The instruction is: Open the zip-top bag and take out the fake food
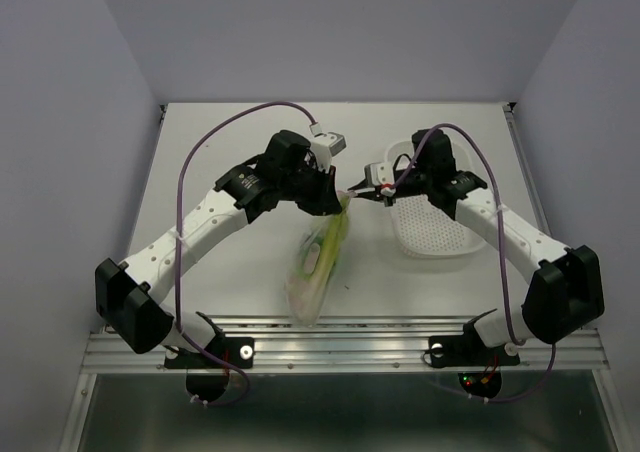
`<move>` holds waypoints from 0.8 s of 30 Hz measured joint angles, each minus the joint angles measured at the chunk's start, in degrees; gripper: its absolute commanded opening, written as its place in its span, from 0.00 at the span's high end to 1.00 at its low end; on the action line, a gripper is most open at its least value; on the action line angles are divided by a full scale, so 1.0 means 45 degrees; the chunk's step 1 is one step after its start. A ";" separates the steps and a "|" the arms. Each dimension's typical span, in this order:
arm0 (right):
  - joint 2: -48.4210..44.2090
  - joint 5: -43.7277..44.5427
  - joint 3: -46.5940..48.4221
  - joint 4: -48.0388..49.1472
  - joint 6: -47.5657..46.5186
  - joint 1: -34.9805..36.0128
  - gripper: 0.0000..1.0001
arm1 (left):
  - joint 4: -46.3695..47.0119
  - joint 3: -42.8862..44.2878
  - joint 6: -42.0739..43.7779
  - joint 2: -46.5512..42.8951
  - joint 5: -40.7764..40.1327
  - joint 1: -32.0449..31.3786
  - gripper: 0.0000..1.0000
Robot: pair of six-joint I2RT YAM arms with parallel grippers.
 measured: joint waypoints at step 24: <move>0.2968 0.2822 0.1146 -0.0432 -0.0452 -0.0049 0.99 | 0.0219 0.0000 0.2045 -0.0874 0.1690 0.0000 1.00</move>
